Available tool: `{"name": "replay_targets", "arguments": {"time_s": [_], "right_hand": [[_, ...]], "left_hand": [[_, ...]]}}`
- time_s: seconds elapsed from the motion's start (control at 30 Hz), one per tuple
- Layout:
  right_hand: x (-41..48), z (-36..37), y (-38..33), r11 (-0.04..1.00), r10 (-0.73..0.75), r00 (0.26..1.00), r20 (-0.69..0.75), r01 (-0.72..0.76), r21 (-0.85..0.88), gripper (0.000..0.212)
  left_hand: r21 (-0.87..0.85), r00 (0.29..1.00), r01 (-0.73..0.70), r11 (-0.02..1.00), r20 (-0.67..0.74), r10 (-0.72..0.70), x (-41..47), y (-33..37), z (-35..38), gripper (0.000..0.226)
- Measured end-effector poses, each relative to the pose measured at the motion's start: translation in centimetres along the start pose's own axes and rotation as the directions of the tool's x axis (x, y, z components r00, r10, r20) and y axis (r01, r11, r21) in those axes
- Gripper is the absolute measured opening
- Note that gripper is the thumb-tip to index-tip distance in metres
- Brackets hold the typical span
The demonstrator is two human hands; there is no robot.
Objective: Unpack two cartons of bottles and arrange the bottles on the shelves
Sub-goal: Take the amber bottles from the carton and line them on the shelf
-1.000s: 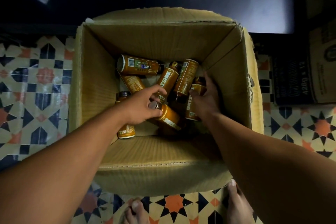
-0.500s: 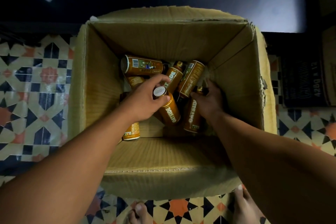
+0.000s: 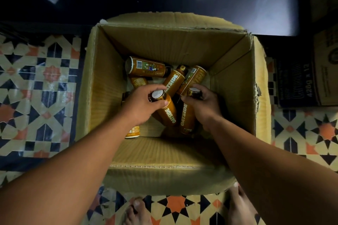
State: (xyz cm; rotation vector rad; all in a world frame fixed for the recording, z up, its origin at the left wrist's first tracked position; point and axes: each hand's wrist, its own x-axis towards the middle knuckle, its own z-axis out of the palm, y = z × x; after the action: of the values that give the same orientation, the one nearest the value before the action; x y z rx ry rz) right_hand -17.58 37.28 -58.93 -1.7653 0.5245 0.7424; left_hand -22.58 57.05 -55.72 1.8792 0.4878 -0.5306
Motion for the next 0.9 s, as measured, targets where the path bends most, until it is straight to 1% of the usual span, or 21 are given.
{"name": "replay_targets", "arguments": {"time_s": [0.2,0.3,0.4,0.47,0.57,0.63,0.77,0.9], "right_hand": [[-2.3,-0.4,-0.9,0.998,-0.062,0.994,0.091,0.061,0.012,0.052],[-4.3,-1.2,-1.8,0.99,-0.141,0.982,0.127,0.141,0.008,0.047],[-7.1,-2.5,-3.4,0.978,-0.206,0.968,0.142,0.206,0.016,0.042],[-9.3,-3.5,-5.2,0.974,-0.228,0.962,0.153,0.227,0.028,0.042],[-13.2,-5.0,-8.6,0.964,-0.266,0.95,0.161,0.261,0.055,0.045],[-16.2,-6.1,-11.7,0.952,-0.306,0.937,0.169,0.297,0.075,0.049],[-22.6,-8.1,-19.0,0.917,-0.399,0.905,0.145,0.39,0.088,0.057],[-29.7,-9.9,-27.0,0.878,-0.478,0.867,0.139,0.471,0.085,0.046]], "left_hand": [[-0.013,1.0,0.013,1.0,-0.021,-0.013,-1.9,0.6,0.2,0.055],[0.014,0.997,0.018,1.0,-0.079,-0.017,-3.5,1.8,-0.3,0.055],[-0.008,0.994,0.006,1.0,-0.11,-0.007,-5.5,4.1,-1.3,0.054],[0.001,0.994,-0.01,1.0,-0.105,0.01,-7.2,6.5,-2.4,0.051],[0.061,0.989,-0.069,0.996,-0.126,0.076,-10.2,10.8,-4.5,0.047],[0.098,0.982,-0.107,0.989,-0.143,0.121,-12.4,14.1,-6.0,0.046],[0.112,0.966,-0.175,0.978,-0.173,0.193,-17.3,21.8,-9.5,0.046],[0.122,0.94,-0.224,0.967,-0.233,0.248,-23.3,30.3,-13.1,0.05]]}}
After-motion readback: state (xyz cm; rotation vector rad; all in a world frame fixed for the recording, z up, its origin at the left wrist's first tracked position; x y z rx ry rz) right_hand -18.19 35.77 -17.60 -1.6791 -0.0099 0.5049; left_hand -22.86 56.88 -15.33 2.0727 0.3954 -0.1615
